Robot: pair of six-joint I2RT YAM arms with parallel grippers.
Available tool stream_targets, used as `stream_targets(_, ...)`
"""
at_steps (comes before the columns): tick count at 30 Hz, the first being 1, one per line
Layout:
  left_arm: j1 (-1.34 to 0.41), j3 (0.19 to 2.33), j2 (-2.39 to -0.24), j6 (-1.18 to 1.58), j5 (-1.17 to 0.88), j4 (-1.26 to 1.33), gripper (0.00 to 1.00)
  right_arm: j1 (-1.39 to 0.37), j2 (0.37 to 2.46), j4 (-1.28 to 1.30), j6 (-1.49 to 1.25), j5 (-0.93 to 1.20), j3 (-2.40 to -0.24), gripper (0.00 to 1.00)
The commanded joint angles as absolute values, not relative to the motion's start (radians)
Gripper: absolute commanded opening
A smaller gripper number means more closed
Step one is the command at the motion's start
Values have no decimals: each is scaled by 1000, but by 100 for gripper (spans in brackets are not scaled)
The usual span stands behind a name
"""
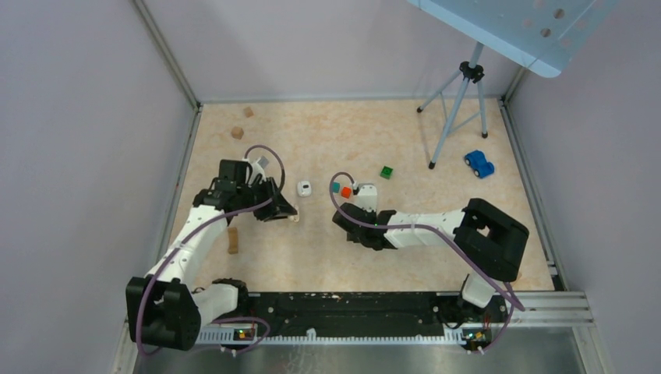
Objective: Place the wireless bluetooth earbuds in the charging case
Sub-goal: Pick up the left earbud from the center of the board.
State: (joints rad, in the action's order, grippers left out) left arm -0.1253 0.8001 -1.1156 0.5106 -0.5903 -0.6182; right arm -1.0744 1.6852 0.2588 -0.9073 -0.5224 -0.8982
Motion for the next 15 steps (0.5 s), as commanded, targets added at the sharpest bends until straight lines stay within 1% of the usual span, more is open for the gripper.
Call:
stream_targets(1,-151,804,-1127,520,-599,-565,0,-1097,1716,342,-854,-517,-912,35)
stream_targets(5,-167,812,-1135,523,-588,-563,0,-1104,1719,348,-828,-513,-916,34)
stream_targets(9,-176,813,-1138,526,-582,-563,0,-1106,1715,343,-808,-480,-922,35)
stream_targets(12,-179,810,-1138,528,-579,-563,0,-1106,1708,328,-793,-439,-923,35)
stream_targets(15,-183,811,-1137,529,-578,-563,0,-1100,1710,305,-773,-355,-933,37)
